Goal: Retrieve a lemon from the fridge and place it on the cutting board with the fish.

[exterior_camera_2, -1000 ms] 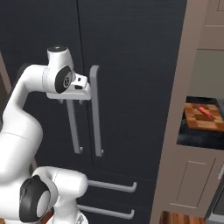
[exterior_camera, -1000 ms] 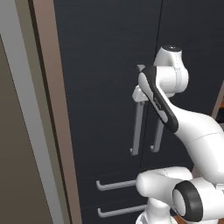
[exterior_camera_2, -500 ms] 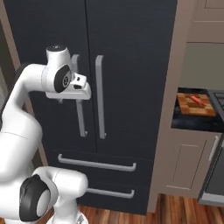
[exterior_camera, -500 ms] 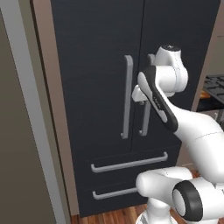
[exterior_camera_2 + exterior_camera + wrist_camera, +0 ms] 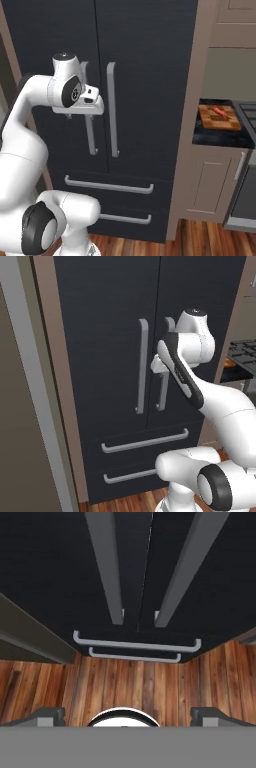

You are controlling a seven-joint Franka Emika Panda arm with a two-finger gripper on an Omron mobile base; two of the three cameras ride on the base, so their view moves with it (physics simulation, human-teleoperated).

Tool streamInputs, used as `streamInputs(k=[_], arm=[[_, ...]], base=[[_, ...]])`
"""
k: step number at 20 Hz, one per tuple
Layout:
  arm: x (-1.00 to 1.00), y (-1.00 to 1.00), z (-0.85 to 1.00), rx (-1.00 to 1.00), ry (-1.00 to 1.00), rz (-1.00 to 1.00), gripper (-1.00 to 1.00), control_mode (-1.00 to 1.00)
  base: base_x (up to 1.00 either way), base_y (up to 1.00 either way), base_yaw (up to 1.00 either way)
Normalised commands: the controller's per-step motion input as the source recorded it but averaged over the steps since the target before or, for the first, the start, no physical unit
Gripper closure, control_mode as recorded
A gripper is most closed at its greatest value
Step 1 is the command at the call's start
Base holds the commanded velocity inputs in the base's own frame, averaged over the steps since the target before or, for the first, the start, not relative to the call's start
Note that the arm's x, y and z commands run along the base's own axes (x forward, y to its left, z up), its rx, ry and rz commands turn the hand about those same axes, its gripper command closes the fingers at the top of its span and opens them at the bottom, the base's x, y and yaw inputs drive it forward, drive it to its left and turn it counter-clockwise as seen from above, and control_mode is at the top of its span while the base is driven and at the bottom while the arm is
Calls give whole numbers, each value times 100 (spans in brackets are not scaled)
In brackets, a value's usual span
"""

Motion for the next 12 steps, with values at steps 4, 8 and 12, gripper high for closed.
streamInputs(k=[4,8,12], arm=[[0,0,0,0,0,0,-100,100],[0,0,0,0,0,0,-100,100],[0,0,0,0,0,0,-100,-100]], base=[[0,0,-8],[1,0,0],[0,0,0]])
